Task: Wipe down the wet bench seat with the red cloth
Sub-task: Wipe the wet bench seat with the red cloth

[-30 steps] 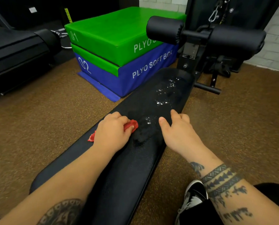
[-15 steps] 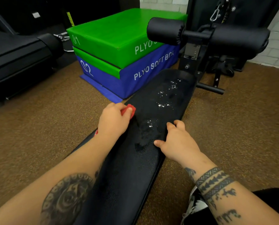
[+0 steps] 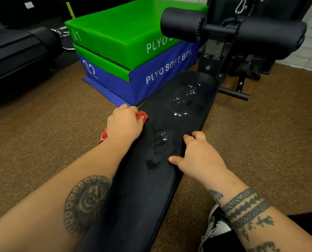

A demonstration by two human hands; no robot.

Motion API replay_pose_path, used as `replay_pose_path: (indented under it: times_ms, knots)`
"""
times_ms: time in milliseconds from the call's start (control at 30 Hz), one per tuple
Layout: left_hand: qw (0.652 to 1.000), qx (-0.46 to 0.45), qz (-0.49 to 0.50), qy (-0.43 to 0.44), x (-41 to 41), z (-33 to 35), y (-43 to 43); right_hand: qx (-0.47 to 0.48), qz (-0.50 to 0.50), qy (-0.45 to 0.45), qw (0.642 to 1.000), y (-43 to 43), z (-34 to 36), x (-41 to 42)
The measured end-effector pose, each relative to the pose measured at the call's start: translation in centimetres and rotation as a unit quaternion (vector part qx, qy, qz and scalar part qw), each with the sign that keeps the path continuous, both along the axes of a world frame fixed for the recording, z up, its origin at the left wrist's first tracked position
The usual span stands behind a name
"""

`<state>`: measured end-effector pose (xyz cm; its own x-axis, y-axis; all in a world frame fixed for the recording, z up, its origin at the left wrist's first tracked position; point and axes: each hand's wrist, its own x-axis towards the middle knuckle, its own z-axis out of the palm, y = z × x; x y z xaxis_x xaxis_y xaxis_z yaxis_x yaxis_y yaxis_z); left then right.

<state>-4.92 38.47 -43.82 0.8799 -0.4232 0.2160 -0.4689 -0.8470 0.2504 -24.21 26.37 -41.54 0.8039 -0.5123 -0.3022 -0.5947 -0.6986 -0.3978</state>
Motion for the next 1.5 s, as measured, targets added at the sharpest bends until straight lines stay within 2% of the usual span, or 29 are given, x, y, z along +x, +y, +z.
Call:
replay_pose_path:
  times_ms: [167, 267, 333, 400, 433, 600, 733, 833, 900, 967, 1067, 1133, 1167, 1267, 1300, 1367, 1433, 1500]
  knots:
    - [0.998, 0.009, 0.06, 0.017, 2.4, 0.5, 0.2, -0.006, 0.004, 0.0, 1.0, -0.3, 0.4, -0.1]
    - [0.988, -0.113, 0.102, 0.021, 3.2, 0.9, 1.6, -0.015, 0.014, 0.001, 1.0, -0.3, 0.5, 0.0]
    - [0.985, -0.168, 0.02, 0.033, 2.6, 1.0, 1.8, -0.013, 0.012, 0.0, 1.0, -0.3, 0.5, 0.0]
    - [0.988, -0.124, -0.063, 0.068, 1.7, 0.5, 1.7, -0.013, 0.011, -0.002, 1.0, -0.2, 0.5, 0.0]
    - [0.99, -0.098, -0.072, 0.071, 1.5, 0.1, 1.6, -0.015, 0.01, -0.001, 1.0, -0.2, 0.5, 0.0]
    - [0.998, -0.042, 0.018, 0.031, 2.6, -0.3, 0.3, -0.014, 0.008, -0.011, 1.0, -0.2, 0.1, -0.1]
    - [0.993, 0.004, 0.086, 0.077, 4.2, 0.9, -0.3, -0.025, 0.017, -0.018, 0.999, -0.6, 0.1, -0.2]
    - [0.989, -0.077, 0.094, 0.078, 4.0, 2.3, 0.1, -0.049, 0.017, -0.012, 0.999, -1.1, 0.5, 0.1]
    - [0.982, -0.148, 0.083, 0.086, 2.8, 3.6, -0.1, -0.038, -0.01, -0.05, 0.998, -1.5, 0.9, 0.4]
    - [0.961, -0.221, 0.071, 0.146, 0.9, 4.9, -0.5, 0.019, -0.043, -0.143, 0.989, -1.7, 1.4, 1.0]
    - [0.874, -0.373, 0.04, 0.308, -2.9, 6.5, -1.5, 0.17, -0.073, -0.271, 0.945, -1.1, 2.8, 1.8]
    - [0.828, -0.409, -0.014, 0.383, -5.7, 7.6, -2.6, 0.26, -0.079, -0.337, 0.901, -0.3, 3.6, 2.0]
    - [0.809, -0.408, -0.041, 0.422, -6.8, 8.1, -3.1, 0.256, -0.077, -0.364, 0.892, -0.1, 3.8, 1.8]
    - [0.753, -0.36, -0.091, 0.543, -8.7, 9.6, -2.8, 0.139, -0.095, -0.405, 0.899, -1.0, 4.2, 0.6]
    - [0.76, -0.334, -0.097, 0.55, -8.5, 9.8, -2.3, 0.115, -0.105, -0.399, 0.903, -1.7, 4.3, 0.2]
    - [0.808, -0.295, -0.081, 0.503, -7.7, 9.6, -0.9, 0.099, -0.118, -0.374, 0.914, -2.7, 4.1, -0.9]
    - [0.869, -0.286, -0.042, 0.402, -6.6, 8.6, 1.0, 0.098, -0.117, -0.35, 0.924, -2.7, 3.5, -2.1]
    - [0.932, -0.232, 0.005, 0.278, -4.9, 6.7, 3.2, 0.067, -0.077, -0.343, 0.934, -1.1, 2.5, -3.0]
